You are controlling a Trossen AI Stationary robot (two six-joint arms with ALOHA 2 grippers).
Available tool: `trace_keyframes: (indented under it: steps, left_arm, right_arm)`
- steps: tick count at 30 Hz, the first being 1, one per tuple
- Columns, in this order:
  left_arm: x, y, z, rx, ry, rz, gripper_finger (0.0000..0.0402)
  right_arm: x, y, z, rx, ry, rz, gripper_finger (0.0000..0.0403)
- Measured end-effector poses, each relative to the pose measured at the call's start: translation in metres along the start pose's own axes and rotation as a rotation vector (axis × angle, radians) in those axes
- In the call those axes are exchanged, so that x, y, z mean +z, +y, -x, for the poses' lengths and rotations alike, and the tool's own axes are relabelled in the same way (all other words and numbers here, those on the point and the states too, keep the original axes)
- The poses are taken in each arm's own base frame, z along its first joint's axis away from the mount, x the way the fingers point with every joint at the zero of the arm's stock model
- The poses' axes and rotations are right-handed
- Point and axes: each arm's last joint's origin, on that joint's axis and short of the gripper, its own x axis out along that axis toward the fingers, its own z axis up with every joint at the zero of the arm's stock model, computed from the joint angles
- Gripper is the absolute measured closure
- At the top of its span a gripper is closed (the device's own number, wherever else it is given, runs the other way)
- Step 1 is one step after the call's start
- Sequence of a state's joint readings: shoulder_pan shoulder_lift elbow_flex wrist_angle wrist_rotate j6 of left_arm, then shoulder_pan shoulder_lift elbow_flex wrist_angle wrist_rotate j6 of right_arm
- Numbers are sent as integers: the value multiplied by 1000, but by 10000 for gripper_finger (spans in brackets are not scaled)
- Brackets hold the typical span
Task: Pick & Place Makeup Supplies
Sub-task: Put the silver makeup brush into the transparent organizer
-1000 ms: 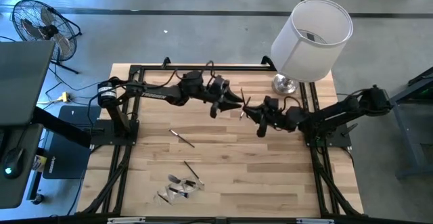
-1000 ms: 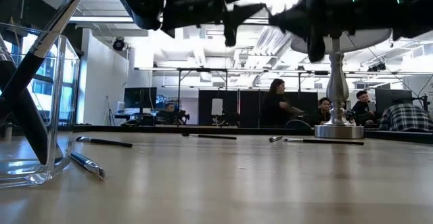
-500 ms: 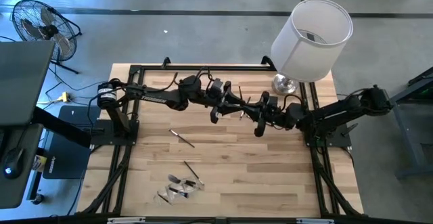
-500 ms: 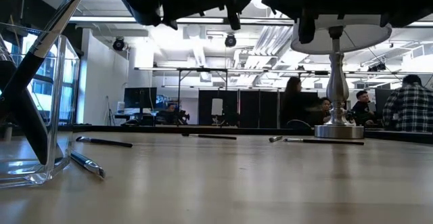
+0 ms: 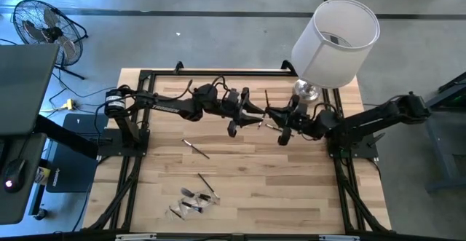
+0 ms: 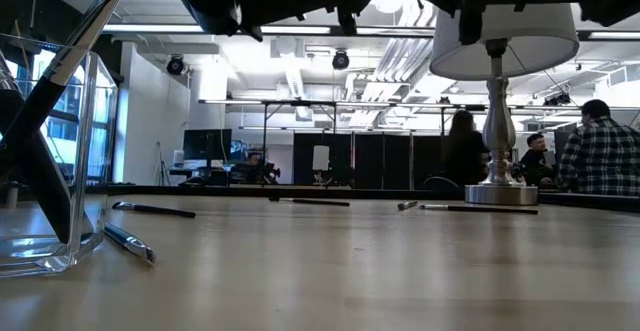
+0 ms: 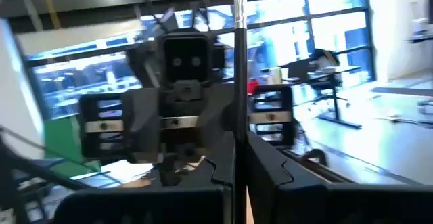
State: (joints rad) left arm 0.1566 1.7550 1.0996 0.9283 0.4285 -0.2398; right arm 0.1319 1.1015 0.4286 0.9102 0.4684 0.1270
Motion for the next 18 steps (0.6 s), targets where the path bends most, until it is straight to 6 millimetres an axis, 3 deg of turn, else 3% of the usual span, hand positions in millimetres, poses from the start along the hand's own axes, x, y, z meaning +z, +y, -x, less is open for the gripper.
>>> trace_keyframes:
  steps: [9,18]
  left_arm:
    - [1,3,0,118,-31,-38,263]
    - [23,5,-15,125,-9,-100,263]
  right_arm:
    - [16,4,19,-24,24,41,395]
    - [17,11,25,2,33,33,395]
